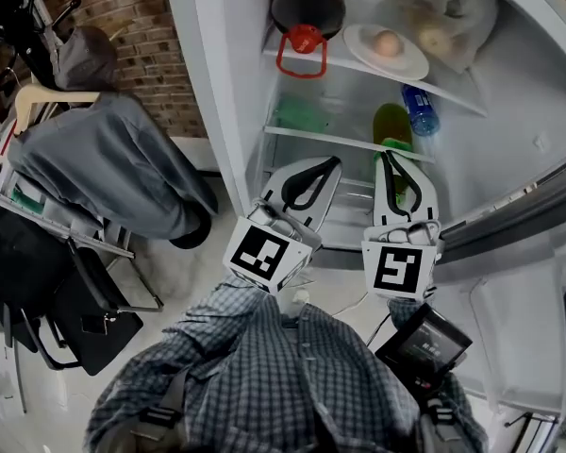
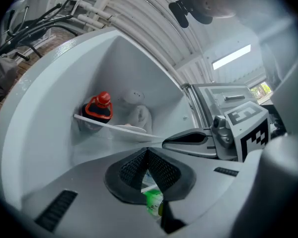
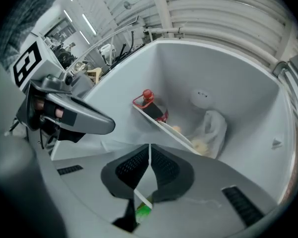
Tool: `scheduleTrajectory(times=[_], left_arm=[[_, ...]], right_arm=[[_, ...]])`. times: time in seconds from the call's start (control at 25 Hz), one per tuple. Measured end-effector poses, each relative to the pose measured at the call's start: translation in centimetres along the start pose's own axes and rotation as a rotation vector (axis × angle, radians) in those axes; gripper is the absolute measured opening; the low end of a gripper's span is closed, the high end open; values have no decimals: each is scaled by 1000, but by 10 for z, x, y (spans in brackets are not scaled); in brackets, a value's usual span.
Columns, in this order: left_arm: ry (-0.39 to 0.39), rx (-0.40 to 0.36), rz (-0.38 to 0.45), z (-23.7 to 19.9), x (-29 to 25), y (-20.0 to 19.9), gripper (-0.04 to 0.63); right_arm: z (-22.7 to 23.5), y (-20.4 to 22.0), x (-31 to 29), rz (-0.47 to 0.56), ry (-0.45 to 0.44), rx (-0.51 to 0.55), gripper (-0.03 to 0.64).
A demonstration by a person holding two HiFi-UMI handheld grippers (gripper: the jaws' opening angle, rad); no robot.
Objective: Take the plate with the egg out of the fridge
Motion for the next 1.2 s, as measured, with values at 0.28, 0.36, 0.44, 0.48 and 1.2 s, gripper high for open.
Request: scheduleTrajectory(times=[0.28, 0.36, 0.44, 0.48, 1.2], left_arm=[[-16, -34, 22, -10, -17, -11, 6], [-22, -34, 27, -12, -20, -12, 6], [-27, -38, 29, -14, -21, -12, 6], [-30, -42, 29, -15, -22, -12, 6], [-85, -52, 2, -23, -26, -6, 6]], right_arm=[[22, -5, -27, -6, 62, 114, 11], [29, -9, -35, -6, 77, 141, 51], [35, -13, -43, -6, 86, 187, 69], [37, -15, -47, -4, 90, 218, 71], [59, -27, -94, 6, 6, 424, 75]])
Point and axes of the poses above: the fingertips, and each gripper's own axes: x backward along the fingers, z to its right, y out of its underside, the point moved 5 cm from there along x, backward along the fingers, and after that the axes turned 13 degrees about -x, right-handed, at the moved point
